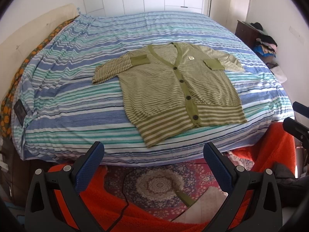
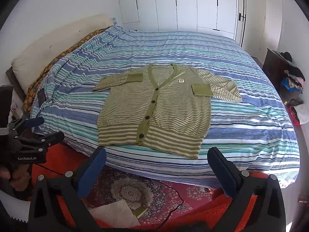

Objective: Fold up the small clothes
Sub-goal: 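Move both tools toward the striped green cardigan on the bed, then lower the left tool onto a sleeve cuff and close on it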

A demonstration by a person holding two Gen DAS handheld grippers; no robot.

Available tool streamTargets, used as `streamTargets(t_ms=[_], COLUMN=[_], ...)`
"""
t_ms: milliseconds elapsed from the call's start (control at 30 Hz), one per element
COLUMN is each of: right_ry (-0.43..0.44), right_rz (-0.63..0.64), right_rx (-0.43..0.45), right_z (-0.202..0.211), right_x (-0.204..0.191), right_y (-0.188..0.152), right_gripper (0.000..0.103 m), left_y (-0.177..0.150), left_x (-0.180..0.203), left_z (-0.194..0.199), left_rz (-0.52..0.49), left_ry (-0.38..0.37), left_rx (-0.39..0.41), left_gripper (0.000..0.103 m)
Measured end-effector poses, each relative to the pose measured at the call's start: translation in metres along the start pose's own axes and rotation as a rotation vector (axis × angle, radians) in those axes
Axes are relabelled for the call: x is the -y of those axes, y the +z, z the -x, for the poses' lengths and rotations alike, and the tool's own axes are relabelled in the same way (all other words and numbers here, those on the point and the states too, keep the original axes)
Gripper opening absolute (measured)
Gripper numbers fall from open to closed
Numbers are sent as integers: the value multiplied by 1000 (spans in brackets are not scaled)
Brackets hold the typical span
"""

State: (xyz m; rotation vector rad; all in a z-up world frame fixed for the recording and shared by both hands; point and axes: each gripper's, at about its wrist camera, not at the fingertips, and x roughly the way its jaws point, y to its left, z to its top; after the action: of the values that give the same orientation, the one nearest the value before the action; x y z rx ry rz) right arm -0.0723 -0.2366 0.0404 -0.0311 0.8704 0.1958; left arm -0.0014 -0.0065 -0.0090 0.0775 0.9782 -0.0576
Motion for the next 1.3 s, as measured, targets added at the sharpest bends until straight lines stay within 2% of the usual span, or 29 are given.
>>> streamTargets(t_ms=[167,567,700,800,933,1033,1133,1300], right_ry=[-8,2,3,-6,-28,-41,-51,-71], right_rz=[-9,-39,-59,-80,-132,-175,-196,-199], right_rx=[0,-32,-43,-44,-32,-51,-62,-42], right_z=[-2,-19,-28,-35,-43,-56,-65,-72], right_x=[4,13,22,31,48,63,73,84], right_y=[1,2,4,6,11,15,21,36], right_gripper=[103,103,103,103,103,103,103,103], left_y=[0,10,38,73,118,142,149,135], left_x=[2,5,-12,-24,-27,-23,-7,18], left_z=[-1,-39,-64,-77,-93,-107,-113,-118], left_rz=[-7,-28,-33,-45,-92,-106,-134,-150], left_ry=[-3,-44,-48,-39,15,13,25,60], left_rx=[1,-95,-104,-80,-21,-17,-3,-22], left_gripper=[102,102,102,102,102,102,102,102])
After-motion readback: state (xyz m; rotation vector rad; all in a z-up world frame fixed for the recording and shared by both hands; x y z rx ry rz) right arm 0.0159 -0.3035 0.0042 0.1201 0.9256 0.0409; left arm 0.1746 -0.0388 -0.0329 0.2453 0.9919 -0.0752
